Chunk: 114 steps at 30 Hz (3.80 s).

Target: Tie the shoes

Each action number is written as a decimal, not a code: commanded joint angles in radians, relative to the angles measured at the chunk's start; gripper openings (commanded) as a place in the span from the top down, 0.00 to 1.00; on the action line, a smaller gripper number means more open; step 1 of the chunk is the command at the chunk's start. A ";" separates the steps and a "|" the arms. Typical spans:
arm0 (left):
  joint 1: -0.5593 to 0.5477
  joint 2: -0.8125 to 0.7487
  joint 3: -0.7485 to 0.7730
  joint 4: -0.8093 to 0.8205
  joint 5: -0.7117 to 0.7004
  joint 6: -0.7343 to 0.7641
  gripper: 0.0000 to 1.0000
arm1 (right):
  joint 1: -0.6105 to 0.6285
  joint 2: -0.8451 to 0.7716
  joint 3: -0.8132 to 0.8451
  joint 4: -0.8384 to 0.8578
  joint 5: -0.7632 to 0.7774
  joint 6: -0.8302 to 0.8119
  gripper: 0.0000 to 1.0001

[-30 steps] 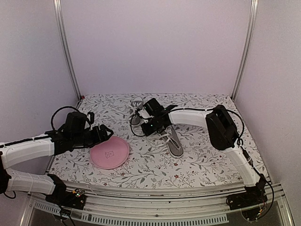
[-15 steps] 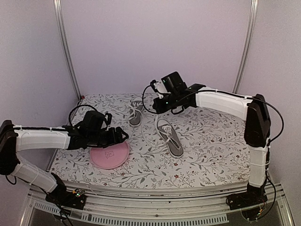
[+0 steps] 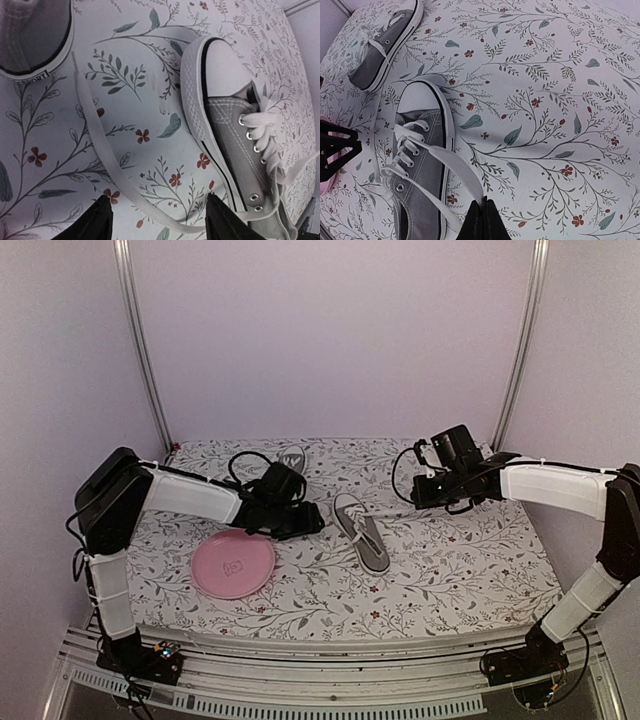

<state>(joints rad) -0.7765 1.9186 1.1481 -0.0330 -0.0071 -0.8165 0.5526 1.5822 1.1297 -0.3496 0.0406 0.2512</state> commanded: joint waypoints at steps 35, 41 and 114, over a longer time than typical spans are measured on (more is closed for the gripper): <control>-0.004 0.061 0.084 0.028 -0.175 0.185 1.00 | 0.129 0.090 -0.429 0.505 -0.414 0.126 0.98; -0.006 -0.072 0.019 0.091 -0.133 0.207 1.00 | 0.203 0.178 -0.392 0.542 -0.488 0.061 0.98; 0.261 -0.732 -0.586 0.129 0.059 0.174 0.16 | 0.405 0.996 0.972 -0.300 0.191 0.073 0.66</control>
<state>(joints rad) -0.5289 1.2095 0.5800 0.0845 0.0425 -0.6327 0.9253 2.5069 2.0796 -0.5663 0.1665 0.3801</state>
